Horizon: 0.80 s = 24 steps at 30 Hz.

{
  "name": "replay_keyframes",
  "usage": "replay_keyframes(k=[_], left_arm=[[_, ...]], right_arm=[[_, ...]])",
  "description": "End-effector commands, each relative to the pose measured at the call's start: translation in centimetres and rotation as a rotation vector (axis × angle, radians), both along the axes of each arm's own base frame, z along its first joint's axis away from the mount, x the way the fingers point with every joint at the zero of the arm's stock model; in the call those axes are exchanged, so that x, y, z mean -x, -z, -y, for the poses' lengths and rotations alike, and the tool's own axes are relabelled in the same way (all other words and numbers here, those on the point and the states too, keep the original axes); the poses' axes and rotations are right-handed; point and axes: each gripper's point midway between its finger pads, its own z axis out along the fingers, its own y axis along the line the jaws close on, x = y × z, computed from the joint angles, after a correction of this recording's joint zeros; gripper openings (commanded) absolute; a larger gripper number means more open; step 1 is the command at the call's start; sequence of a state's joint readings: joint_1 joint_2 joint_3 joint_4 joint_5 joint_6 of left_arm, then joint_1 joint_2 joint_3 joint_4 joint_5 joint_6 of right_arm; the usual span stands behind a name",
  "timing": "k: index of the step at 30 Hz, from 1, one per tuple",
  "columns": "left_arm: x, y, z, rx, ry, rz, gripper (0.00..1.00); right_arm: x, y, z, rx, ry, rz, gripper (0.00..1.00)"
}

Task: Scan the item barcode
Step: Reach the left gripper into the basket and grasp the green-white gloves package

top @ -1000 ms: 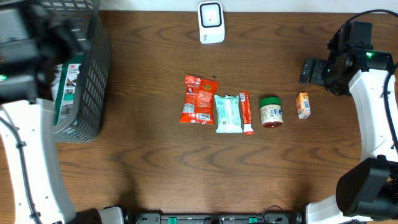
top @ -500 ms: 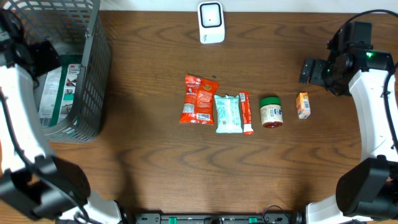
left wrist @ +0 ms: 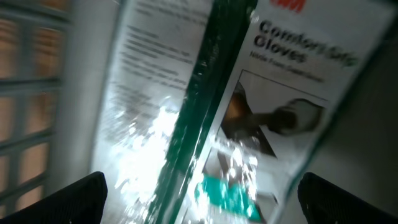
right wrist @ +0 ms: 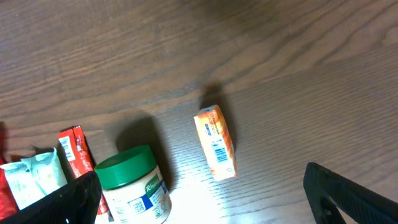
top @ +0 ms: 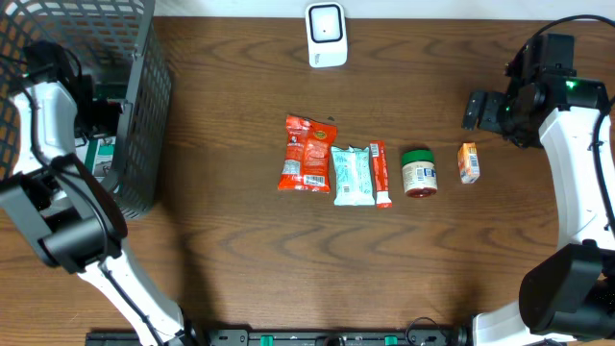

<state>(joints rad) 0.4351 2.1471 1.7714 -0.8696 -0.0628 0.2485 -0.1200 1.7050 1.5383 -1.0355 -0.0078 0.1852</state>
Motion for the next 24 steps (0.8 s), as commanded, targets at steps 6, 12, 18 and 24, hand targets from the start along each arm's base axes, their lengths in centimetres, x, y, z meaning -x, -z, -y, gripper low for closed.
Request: replay_keyframes(k=[6, 12, 18, 24], left_arm=[[0.3, 5.7, 1.0, 0.083, 0.036, -0.092, 0.98], [0.7, 7.9, 1.4, 0.114, 0.033, -0.124, 0.91], [1.3, 8.5, 1.7, 0.124, 0.033, -0.145, 0.96], [1.0, 7.6, 1.5, 0.114, 0.032, -0.126, 0.97]], right_arm=[[-0.2, -1.2, 0.2, 0.006, -0.002, 0.032, 0.99], [-0.2, -1.2, 0.2, 0.006, -0.002, 0.032, 0.99], [-0.2, -1.2, 0.2, 0.006, -0.002, 0.032, 0.99], [-0.2, -1.2, 0.2, 0.006, -0.002, 0.032, 0.99]])
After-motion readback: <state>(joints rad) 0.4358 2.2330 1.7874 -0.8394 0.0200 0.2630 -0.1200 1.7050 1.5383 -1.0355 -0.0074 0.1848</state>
